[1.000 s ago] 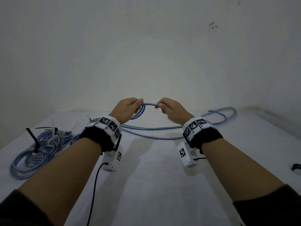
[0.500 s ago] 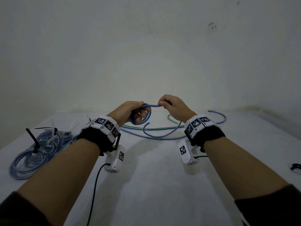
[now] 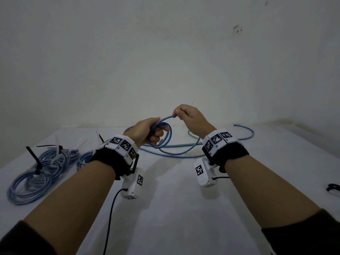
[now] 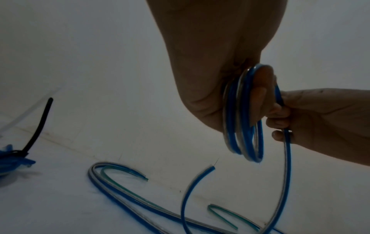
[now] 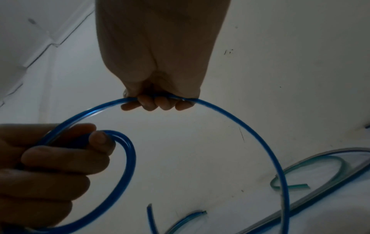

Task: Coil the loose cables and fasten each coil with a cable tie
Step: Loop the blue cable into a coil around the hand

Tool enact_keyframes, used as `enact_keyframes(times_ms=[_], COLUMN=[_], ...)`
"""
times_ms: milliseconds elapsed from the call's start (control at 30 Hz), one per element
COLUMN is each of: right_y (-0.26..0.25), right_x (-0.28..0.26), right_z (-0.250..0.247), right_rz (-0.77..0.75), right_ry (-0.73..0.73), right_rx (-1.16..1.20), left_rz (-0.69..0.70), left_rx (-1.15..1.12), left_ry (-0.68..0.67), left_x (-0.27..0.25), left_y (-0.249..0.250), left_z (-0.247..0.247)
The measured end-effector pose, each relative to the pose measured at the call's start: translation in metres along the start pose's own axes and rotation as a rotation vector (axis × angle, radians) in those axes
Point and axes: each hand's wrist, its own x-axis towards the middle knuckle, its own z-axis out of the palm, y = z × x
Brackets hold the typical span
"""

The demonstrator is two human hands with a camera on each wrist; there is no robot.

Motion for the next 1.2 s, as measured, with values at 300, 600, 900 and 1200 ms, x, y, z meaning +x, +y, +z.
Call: enact_keyframes(times_ms=[300,600,900,1200], right_y=[0.020,0.061,0.046,0.034], right_x=[-0.021,-0.029,-0.015,-0.020], right_z=[-0.003,-0.020,-0.024,0.001], right_rz=[0.137,0.267,0.260,0.143], right_ry=[0.014,0.341,0.493,-0.027], right_rx=[-0.034,-0.466,-0.280,-0.298], left_rz=[0.156,0.189,0.285,0.445], left_rx=[-0.229,-0.286,-0.372,-0.338], left_ry=[0.094,0.121,0.034,0.202], left_x=[-0.001,-0.003,-0.007,0.006], left_y=[0.009,0.012,0.017,0.027], left_z=[-0.017,-0.028,-0.016,0.000])
